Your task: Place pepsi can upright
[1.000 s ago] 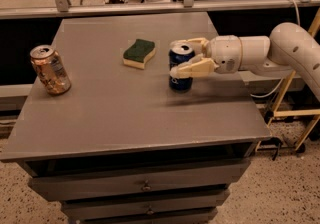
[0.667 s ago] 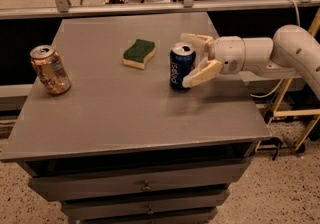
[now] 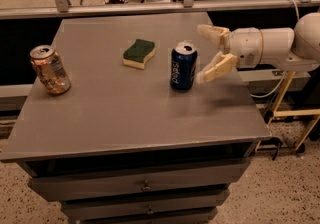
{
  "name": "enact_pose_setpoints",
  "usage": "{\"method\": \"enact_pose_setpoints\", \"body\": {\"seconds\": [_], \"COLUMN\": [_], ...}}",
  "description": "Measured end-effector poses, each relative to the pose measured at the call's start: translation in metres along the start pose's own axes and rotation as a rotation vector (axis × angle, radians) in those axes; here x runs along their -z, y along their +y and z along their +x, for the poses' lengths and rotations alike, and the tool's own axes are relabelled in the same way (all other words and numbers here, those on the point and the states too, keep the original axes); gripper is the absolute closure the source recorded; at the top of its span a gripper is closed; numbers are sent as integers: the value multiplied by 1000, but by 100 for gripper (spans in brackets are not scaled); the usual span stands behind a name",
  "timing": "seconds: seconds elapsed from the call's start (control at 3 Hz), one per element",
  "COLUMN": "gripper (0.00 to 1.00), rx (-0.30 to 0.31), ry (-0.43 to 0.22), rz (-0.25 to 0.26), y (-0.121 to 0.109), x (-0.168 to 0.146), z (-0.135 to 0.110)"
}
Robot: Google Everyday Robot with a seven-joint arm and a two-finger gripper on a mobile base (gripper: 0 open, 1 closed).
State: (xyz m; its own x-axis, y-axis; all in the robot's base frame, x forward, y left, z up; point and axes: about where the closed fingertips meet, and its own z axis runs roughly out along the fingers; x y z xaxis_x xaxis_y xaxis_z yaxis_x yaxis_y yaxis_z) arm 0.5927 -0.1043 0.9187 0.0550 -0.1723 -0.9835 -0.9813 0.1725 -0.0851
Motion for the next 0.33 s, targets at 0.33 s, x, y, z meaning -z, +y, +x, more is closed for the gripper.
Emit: {"method": "enact_pose_setpoints", "body": {"seconds": [0.33], "gripper": [0], "rx": [1], "ry": [1], "rz": [0], "y": [0], "x": [0], "z": [0]}}
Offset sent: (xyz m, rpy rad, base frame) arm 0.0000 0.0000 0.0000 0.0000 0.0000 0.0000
